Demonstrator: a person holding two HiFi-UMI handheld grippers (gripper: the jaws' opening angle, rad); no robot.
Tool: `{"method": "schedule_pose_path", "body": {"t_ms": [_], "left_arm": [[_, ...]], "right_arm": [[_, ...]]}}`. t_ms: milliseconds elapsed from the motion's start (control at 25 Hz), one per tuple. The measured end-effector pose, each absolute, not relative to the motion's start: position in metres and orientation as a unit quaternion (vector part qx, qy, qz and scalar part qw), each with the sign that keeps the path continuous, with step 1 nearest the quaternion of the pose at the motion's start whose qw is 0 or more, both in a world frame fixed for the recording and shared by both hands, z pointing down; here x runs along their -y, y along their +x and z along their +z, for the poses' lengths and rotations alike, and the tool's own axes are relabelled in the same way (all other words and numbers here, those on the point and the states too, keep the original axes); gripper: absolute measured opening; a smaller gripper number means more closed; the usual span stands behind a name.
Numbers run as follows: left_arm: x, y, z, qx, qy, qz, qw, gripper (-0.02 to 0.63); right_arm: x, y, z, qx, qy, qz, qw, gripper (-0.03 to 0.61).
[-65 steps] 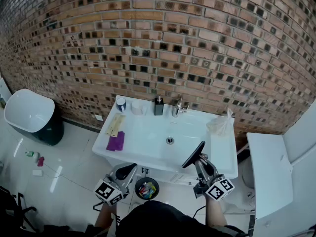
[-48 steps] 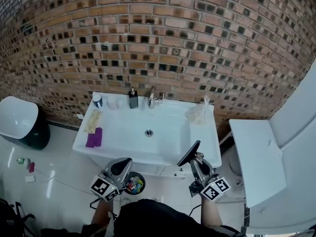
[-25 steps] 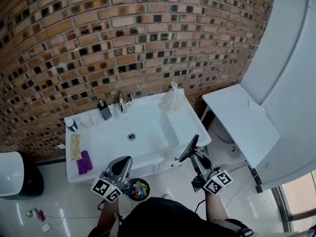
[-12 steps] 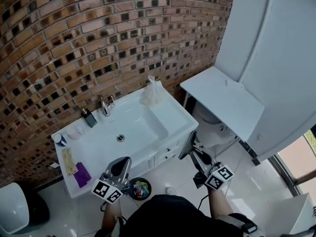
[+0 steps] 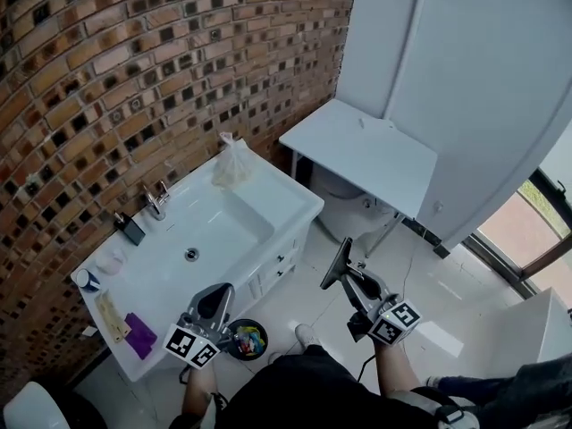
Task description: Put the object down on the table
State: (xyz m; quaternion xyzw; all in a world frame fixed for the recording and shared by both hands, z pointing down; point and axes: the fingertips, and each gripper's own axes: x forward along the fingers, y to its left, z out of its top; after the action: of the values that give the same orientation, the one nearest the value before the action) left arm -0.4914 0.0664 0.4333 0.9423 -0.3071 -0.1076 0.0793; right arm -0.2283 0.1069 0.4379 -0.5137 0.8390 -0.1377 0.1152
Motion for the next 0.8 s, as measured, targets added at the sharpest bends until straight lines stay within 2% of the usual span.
{"method": "schedule_pose_path", "body": {"t_ms": [800], "left_arm": [[-0.071,-0.411,0.429,0.236,0.964,-0.097,0.072,0.002]], "right_arm": [[-0.145,-0.162,0.423,-0.795,-0.581,-0.115,0.134,0.091]]}}
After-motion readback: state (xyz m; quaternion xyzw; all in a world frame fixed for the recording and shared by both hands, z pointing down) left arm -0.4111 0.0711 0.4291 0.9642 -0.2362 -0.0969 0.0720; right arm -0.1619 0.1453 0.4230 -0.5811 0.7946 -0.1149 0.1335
